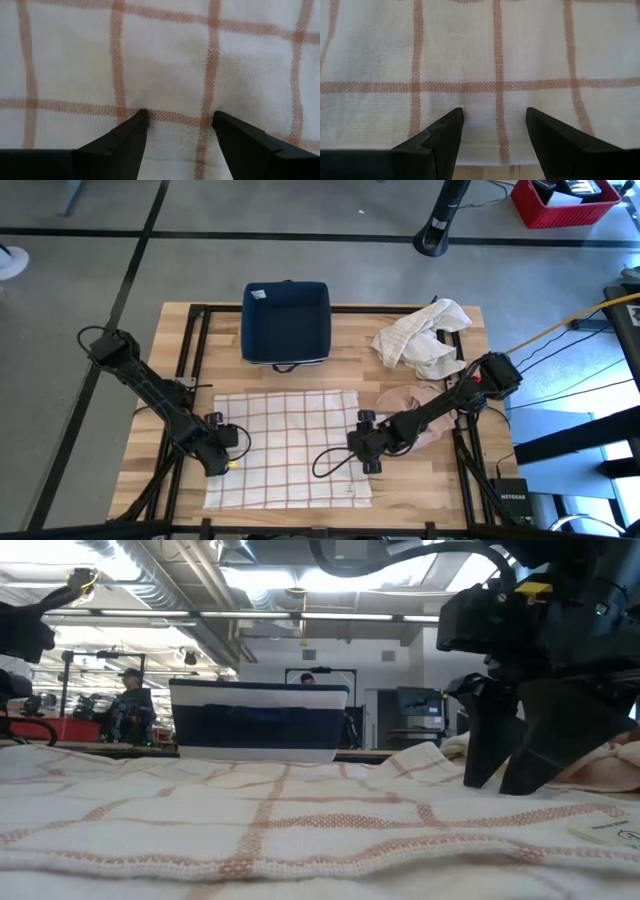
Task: Fold towel
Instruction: Fold the left white patterned towel
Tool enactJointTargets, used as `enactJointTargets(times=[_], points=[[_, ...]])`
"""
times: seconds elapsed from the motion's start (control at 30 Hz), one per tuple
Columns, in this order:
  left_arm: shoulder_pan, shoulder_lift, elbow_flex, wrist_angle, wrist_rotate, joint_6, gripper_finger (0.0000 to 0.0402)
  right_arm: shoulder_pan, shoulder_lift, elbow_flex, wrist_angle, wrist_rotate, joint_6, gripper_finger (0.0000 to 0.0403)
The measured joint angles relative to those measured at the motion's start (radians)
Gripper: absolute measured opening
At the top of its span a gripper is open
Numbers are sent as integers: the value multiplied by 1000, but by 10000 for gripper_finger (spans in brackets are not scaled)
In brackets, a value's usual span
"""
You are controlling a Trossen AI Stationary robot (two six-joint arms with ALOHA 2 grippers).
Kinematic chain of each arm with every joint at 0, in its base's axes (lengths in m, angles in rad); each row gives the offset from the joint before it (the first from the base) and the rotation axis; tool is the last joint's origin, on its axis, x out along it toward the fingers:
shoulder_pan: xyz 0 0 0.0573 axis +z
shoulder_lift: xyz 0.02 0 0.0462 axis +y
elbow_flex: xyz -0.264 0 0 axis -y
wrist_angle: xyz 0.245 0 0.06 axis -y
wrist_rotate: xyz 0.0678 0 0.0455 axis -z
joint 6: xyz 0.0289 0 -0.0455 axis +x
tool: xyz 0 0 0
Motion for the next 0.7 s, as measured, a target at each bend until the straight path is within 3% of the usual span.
enactJointTargets(times=[0.27, 0.5, 0.7], points=[[0, 5, 92, -54, 26, 18, 225, -1, -31, -5, -25, -18, 5, 225], [1, 4, 118, -71, -40, 35, 225, -1, -114, -8, 2, -21, 17, 225], [2, 3, 87, 12, -94, 79, 225, -1, -89, -9, 16, -5, 2, 225]])
